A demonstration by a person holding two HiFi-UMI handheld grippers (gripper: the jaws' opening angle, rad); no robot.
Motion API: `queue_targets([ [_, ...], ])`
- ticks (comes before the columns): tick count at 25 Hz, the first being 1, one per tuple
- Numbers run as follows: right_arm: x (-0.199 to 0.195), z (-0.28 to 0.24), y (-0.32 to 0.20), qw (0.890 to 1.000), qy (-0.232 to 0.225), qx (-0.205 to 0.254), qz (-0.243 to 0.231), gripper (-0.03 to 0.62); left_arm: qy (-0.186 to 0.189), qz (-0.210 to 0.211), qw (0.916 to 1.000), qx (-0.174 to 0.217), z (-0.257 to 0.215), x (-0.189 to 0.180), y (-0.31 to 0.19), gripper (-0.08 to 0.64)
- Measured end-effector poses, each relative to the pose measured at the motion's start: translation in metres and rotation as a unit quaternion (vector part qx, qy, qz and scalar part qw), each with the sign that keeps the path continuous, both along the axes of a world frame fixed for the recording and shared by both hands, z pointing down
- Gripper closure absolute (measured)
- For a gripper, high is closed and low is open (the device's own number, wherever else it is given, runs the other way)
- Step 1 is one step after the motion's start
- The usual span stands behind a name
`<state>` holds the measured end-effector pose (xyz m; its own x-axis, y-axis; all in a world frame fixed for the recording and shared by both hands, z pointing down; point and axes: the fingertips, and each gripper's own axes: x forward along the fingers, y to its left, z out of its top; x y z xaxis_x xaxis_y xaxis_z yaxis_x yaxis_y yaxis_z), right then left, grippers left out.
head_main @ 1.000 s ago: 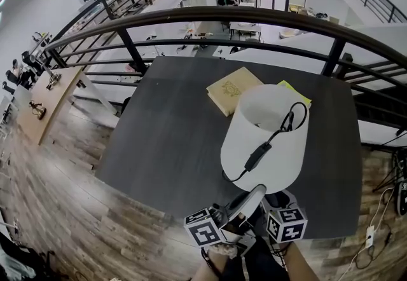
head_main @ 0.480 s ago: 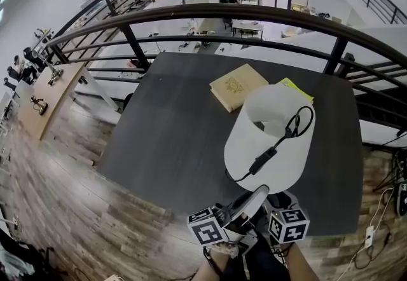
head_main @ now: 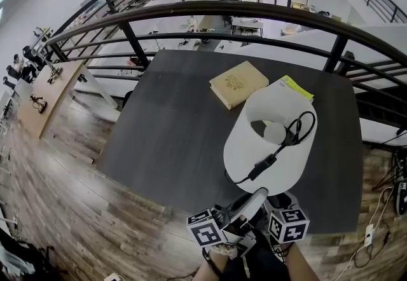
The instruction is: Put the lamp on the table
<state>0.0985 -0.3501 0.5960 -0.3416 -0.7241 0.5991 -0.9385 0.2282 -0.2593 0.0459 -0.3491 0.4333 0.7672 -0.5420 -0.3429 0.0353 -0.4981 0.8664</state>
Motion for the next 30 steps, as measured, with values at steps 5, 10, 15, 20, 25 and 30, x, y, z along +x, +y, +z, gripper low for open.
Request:
queue_targets([
  [5, -0.001, 0.002, 0.000, 1.000, 0.000, -0.004, -0.002, 0.373, -0.002, 0.001, 1.0000, -0.002, 0.003, -0.001, 0.003, 0.453],
  [10, -0.002, 0.002, 0.001, 1.000, 0.003, -0.006, -0.002, 0.373, -0.002, 0.001, 1.0000, -0.005, 0.005, -0.003, 0.007, 0.449],
  [15, -0.003, 0.005, 0.005, 1.000, 0.004, -0.010, -0.002, 0.373, -0.002, 0.001, 1.0000, -0.009, 0.009, -0.004, 0.011, 0.446],
  [20, -0.005, 0.009, 0.008, 1.000, 0.004, -0.013, -0.004, 0.373, -0.001, 0.000, 0.9999, -0.014, 0.014, -0.006, 0.014, 0.443],
  [25, -0.008, 0.009, 0.013, 1.000, 0.002, -0.016, -0.004, 0.373, -0.001, -0.002, 0.9999, -0.013, 0.014, -0.006, 0.015, 0.442],
  [30, -0.008, 0.012, 0.016, 1.000, 0.003, -0.019, -0.004, 0.373, -0.003, -0.004, 0.9999, -0.012, 0.016, -0.005, 0.015, 0.442],
])
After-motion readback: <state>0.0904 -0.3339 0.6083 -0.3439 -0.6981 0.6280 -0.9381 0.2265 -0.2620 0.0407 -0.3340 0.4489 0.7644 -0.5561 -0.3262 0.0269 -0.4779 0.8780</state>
